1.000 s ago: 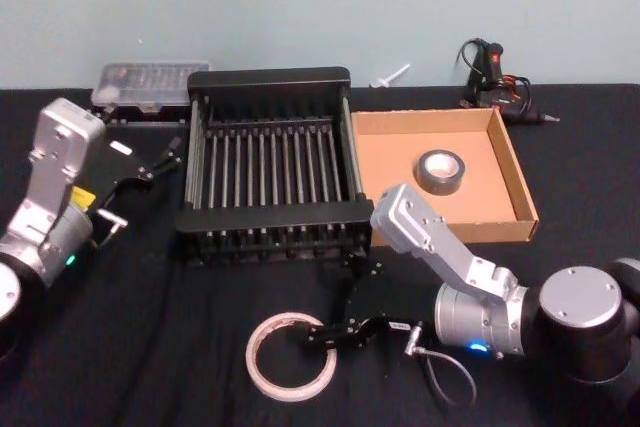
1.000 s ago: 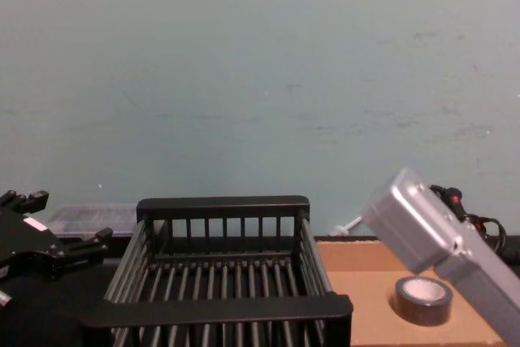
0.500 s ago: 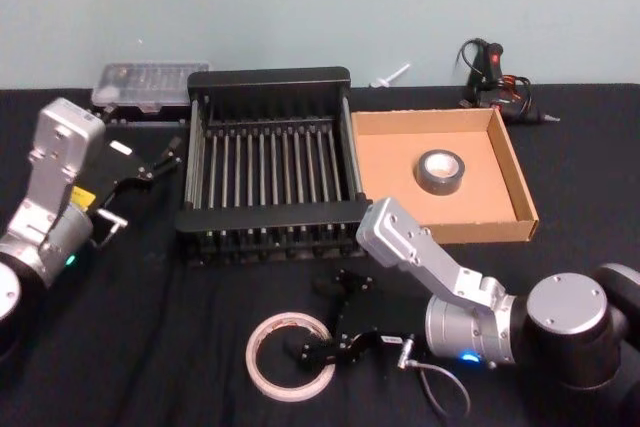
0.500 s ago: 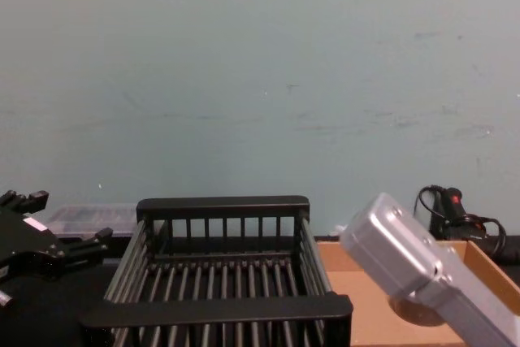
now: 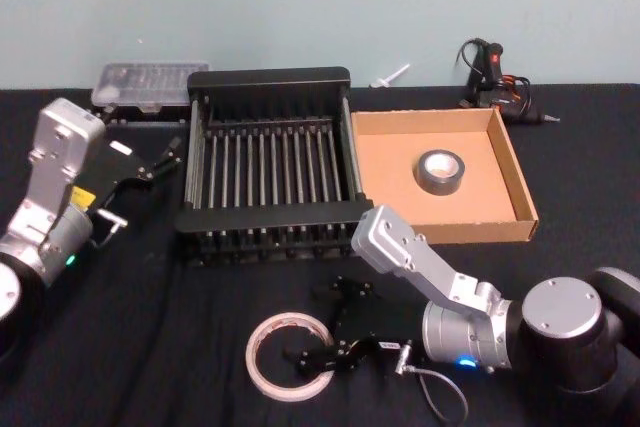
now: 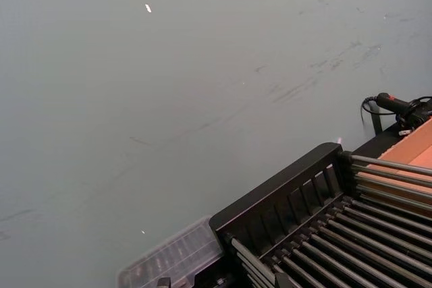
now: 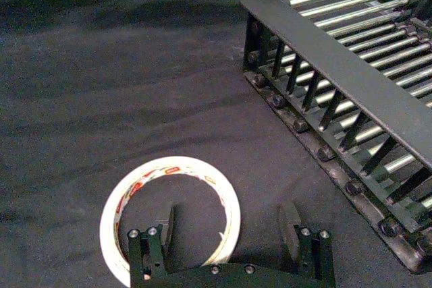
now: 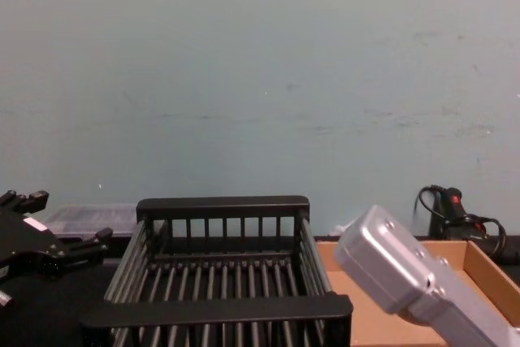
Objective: Pick up the white tape and place it into the black box , Pick up the silver tape and place it into the brown box.
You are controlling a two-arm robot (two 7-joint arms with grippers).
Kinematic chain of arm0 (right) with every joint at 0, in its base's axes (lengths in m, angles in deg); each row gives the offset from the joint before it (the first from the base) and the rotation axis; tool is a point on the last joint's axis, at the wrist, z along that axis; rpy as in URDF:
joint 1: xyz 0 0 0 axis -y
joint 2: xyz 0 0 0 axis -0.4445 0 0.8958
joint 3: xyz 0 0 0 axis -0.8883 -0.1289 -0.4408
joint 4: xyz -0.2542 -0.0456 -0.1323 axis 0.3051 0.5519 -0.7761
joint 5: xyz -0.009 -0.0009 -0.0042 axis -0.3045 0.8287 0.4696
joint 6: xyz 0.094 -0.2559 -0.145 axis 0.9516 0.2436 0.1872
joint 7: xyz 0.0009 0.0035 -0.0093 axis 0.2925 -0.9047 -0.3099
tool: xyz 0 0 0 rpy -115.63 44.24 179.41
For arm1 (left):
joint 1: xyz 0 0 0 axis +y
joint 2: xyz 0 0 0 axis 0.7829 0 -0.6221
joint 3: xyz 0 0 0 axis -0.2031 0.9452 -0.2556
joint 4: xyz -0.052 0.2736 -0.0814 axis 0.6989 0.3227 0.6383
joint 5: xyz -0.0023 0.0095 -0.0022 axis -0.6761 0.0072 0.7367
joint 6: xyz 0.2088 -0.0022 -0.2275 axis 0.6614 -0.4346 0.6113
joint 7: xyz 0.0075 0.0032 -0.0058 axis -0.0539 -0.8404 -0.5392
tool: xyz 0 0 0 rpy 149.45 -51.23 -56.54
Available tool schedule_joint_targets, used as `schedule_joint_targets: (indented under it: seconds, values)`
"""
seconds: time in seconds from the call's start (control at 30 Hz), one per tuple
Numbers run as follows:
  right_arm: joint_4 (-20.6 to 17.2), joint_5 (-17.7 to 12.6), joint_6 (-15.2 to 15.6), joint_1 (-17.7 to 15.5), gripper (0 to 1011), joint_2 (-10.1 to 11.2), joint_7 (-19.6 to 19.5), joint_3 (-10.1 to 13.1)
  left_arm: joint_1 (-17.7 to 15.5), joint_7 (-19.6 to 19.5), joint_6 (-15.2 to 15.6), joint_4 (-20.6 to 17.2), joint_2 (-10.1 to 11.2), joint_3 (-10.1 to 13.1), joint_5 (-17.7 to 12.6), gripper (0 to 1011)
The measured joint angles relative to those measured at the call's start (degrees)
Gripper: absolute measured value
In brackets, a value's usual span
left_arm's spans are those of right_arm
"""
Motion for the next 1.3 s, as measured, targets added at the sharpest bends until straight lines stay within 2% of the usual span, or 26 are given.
schedule_joint_targets:
  seconds: [0.77, 1.0, 1.03, 1.13, 1.3]
  values:
    - [0.0, 0.6, 0.0, -0.2, 982, -0.1, -0.7, -0.1, 0.0, 0.0, 0.0, 0.0, 0.0, 0.0, 0.0, 1001]
    - [0.0, 0.5, 0.0, -0.2, 826, -0.1, -0.6, -0.1, 0.0, 0.0, 0.0, 0.0, 0.0, 0.0, 0.0, 1001]
    - [0.0, 0.5, 0.0, -0.2, 772, -0.1, -0.6, 0.0, 0.0, 0.0, 0.0, 0.0, 0.0, 0.0, 0.0, 1001]
    - [0.0, 0.5, 0.0, -0.2, 704, -0.1, -0.6, 0.0, 0.0, 0.0, 0.0, 0.0, 0.0, 0.0, 0.0, 1001]
    - [0.0, 0.4, 0.0, -0.2, 534, -0.1, -0.6, 0.0, 0.0, 0.0, 0.0, 0.0, 0.0, 0.0, 0.0, 1001]
